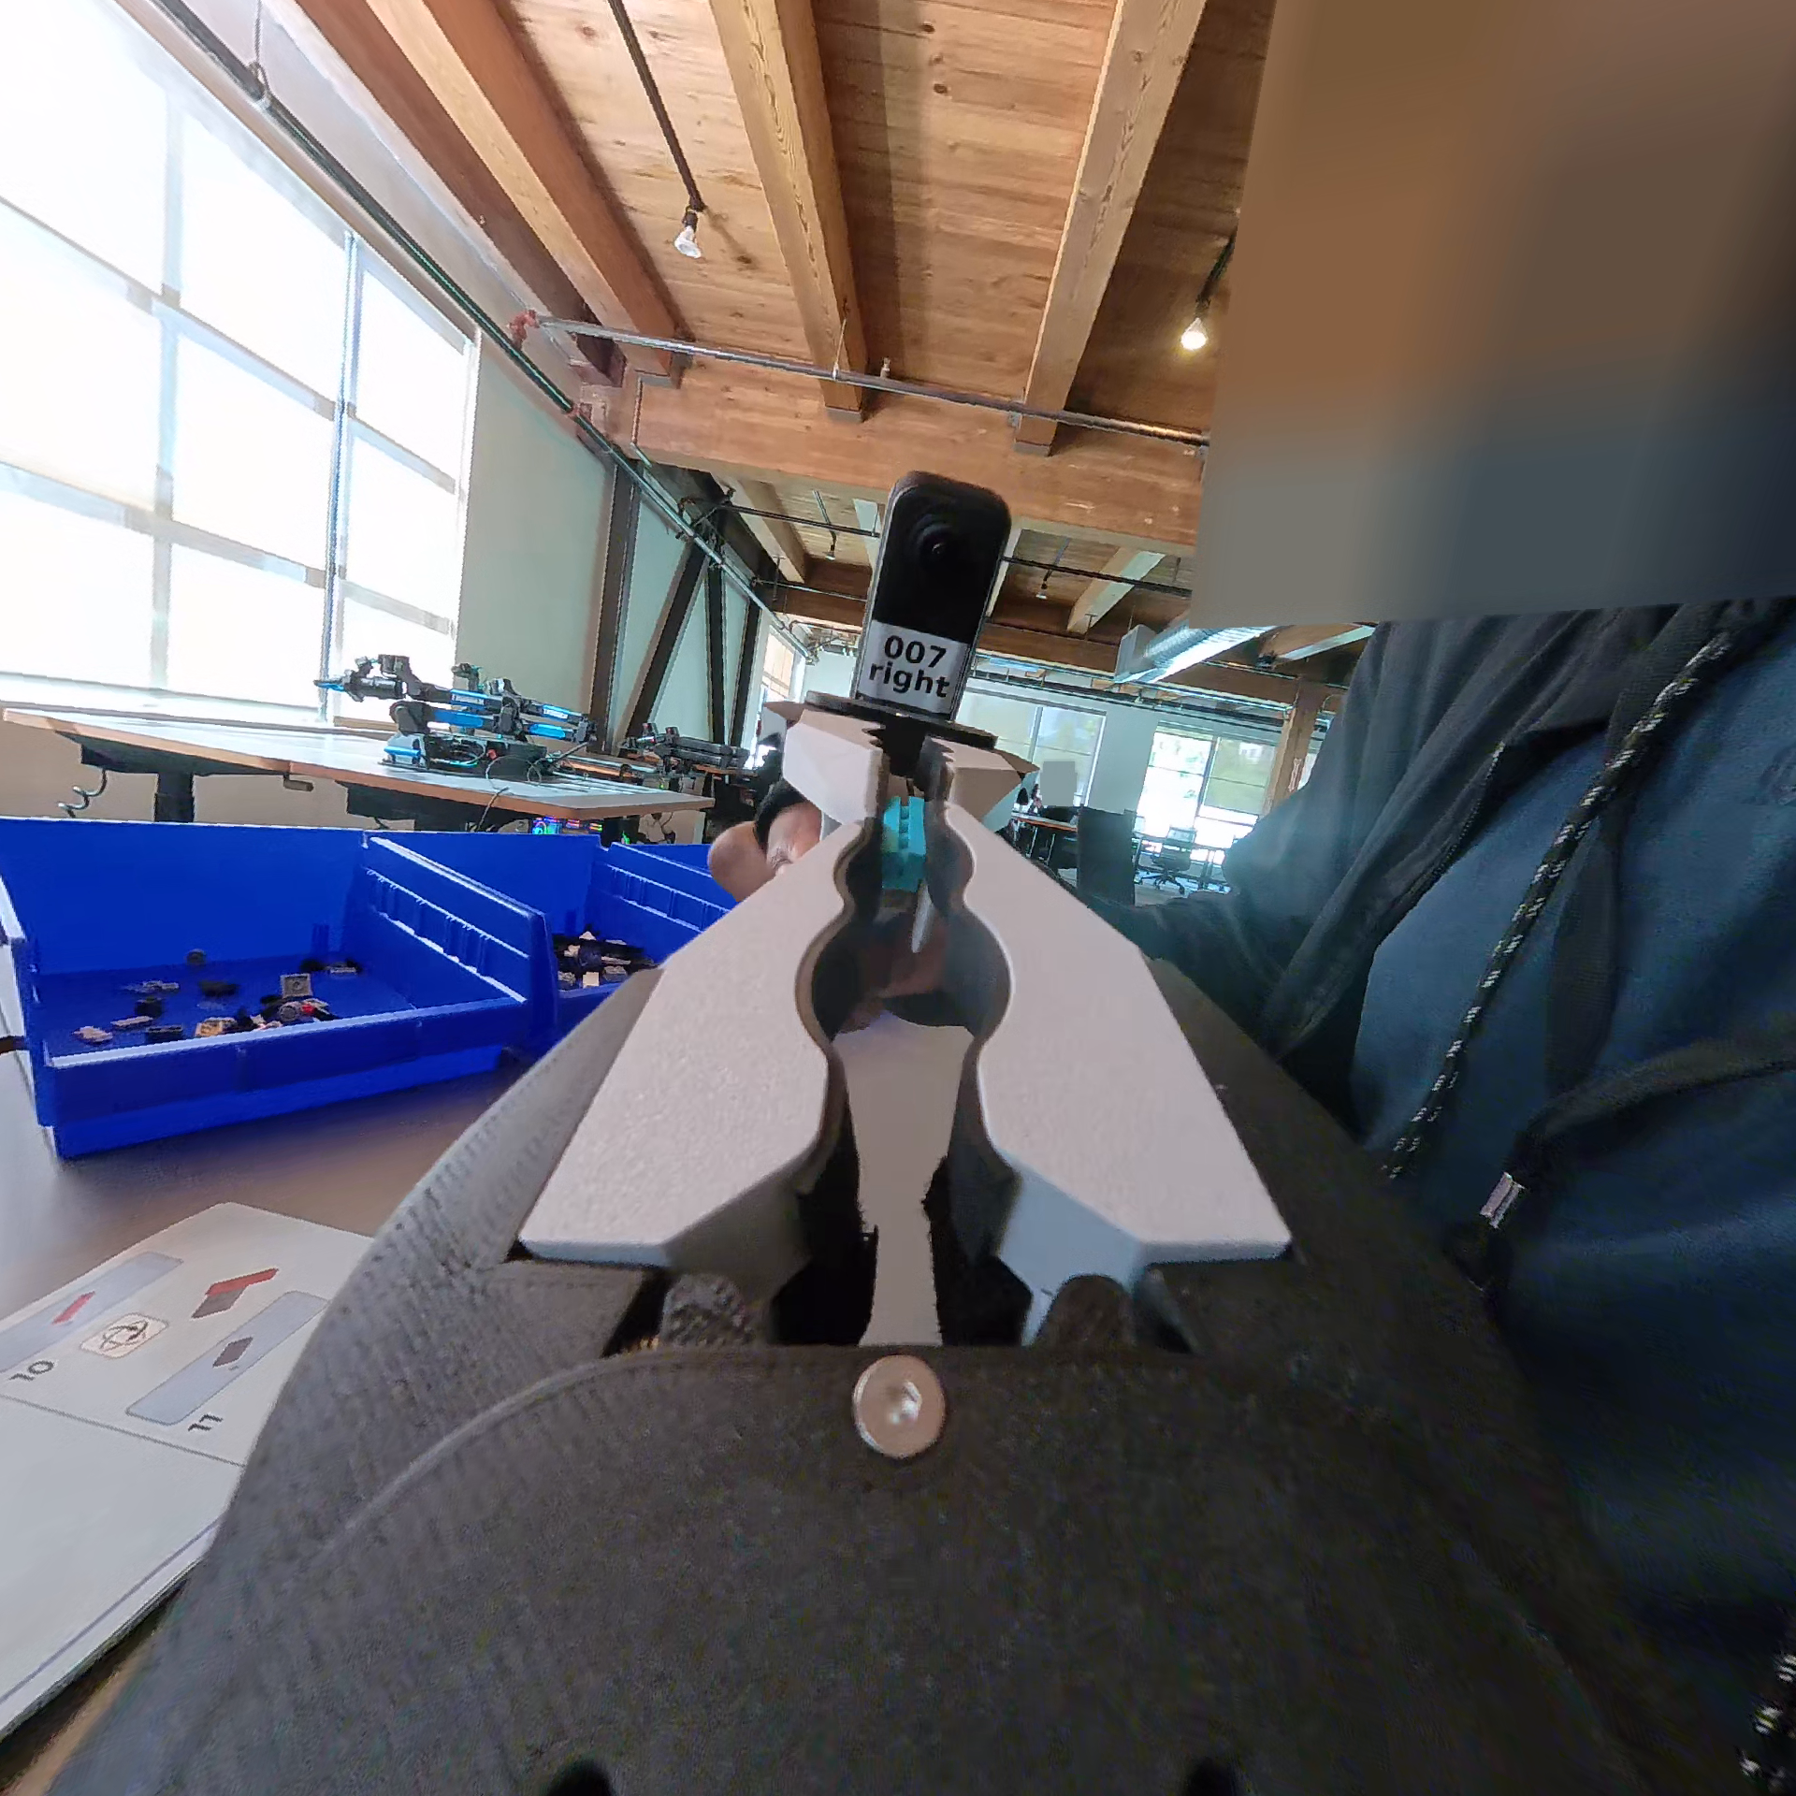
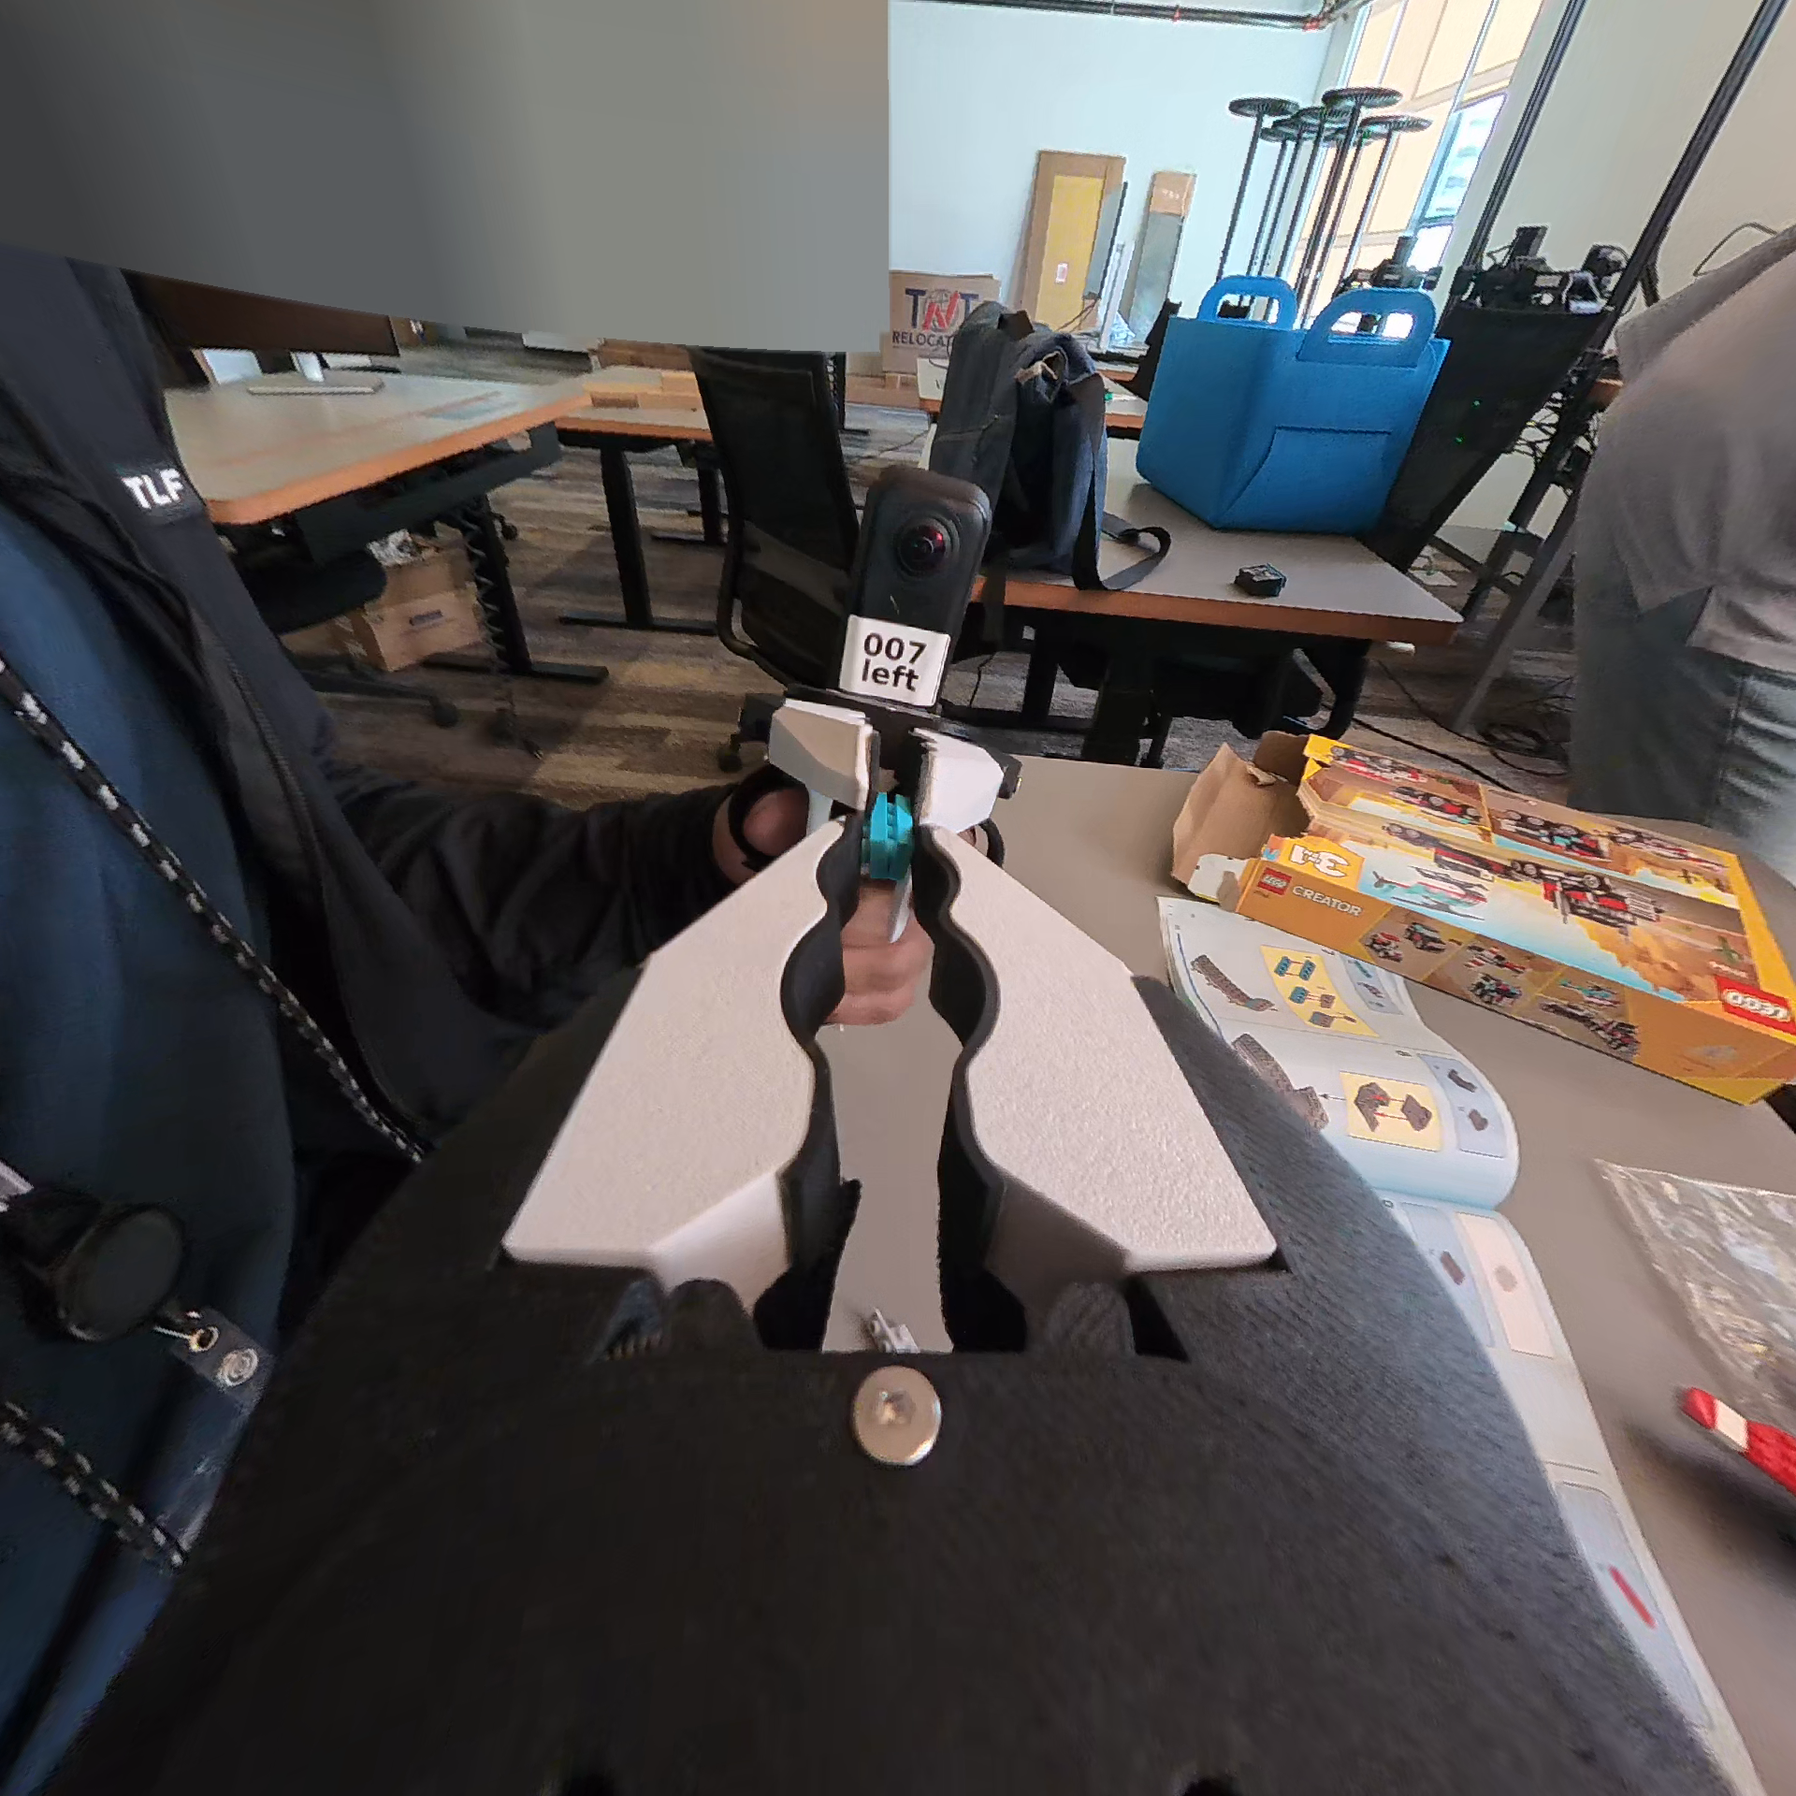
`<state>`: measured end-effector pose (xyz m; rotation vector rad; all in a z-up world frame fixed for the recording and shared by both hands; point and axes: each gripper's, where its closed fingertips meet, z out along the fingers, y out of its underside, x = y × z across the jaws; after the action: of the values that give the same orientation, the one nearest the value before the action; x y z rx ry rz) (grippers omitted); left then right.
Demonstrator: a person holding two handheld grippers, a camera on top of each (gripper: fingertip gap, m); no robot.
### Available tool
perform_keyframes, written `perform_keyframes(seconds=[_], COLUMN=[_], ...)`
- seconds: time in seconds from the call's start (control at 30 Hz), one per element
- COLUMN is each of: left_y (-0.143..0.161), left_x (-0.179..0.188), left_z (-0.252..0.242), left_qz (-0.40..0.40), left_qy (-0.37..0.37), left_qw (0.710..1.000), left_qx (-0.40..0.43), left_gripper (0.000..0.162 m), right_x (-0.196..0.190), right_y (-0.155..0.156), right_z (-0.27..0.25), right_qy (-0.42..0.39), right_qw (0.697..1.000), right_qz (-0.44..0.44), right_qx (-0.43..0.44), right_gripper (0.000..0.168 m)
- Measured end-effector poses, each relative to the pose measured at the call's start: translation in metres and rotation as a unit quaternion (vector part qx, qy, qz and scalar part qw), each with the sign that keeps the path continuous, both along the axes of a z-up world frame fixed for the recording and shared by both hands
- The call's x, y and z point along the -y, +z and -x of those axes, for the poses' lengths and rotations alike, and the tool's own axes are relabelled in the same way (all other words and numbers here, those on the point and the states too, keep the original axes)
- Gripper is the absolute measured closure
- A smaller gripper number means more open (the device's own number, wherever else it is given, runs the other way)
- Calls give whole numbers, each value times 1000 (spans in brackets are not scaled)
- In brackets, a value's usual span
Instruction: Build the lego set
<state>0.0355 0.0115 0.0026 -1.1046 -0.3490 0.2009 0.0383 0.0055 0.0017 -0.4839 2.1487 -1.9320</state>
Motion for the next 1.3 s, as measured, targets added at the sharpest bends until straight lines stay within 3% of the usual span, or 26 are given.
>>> perform_keyframes(seconds=[0.57, 1.17, 1.3], left_y=[4, 3, 4], left_x=[-4, -7, -5], left_z=[-9, -9, -10], left_qz=[18, 18, 5], left_qy=[0, -6, -13], left_qw=[999, 999, 1000], left_qx=[-36, -26, -17], left_gripper=[155, 155, 146], right_x=[-5, -6, -8], right_y=[5, 3, 5], right_z=[-10, -9, -12], right_qy=[12, -11, -9], right_qw=[999, 1000, 1000], right_qz=[-12, -6, 3], right_qx=[51, 11, -4], right_gripper=[157, 159, 159])
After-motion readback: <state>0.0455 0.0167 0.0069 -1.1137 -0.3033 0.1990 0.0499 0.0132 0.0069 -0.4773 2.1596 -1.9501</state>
